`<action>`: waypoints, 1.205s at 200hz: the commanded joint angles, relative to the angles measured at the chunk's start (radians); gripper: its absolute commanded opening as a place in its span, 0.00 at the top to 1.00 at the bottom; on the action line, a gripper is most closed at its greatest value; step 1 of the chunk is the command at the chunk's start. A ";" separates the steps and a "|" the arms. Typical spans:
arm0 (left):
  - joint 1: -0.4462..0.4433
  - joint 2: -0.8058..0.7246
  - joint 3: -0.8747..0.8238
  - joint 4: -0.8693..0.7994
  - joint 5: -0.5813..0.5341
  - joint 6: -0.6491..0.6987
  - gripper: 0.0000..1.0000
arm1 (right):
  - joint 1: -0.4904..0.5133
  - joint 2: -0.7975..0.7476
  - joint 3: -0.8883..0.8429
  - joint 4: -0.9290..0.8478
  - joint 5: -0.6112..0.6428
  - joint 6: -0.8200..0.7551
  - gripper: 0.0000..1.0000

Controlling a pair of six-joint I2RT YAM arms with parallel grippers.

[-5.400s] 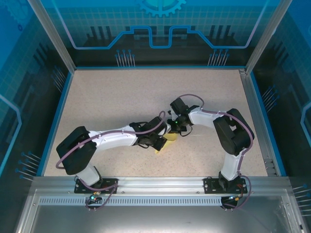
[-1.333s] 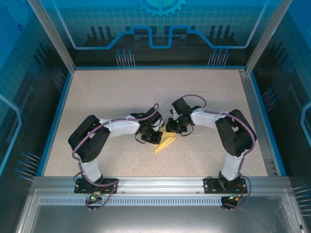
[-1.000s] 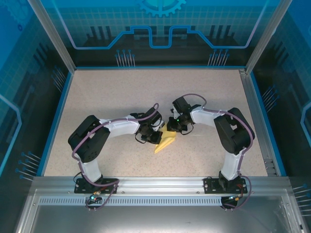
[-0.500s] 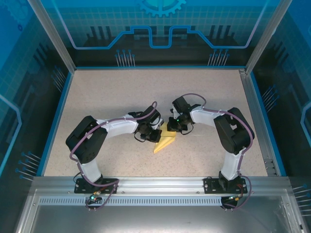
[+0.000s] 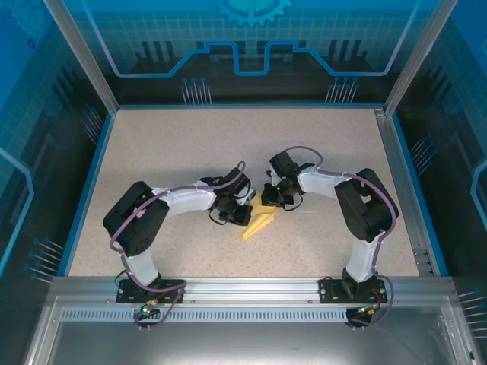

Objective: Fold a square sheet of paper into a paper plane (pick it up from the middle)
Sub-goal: Third fold the triangle at the center of the table.

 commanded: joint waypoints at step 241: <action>0.007 -0.003 0.014 0.012 -0.012 0.043 0.95 | 0.016 0.064 -0.011 -0.051 0.042 0.004 0.83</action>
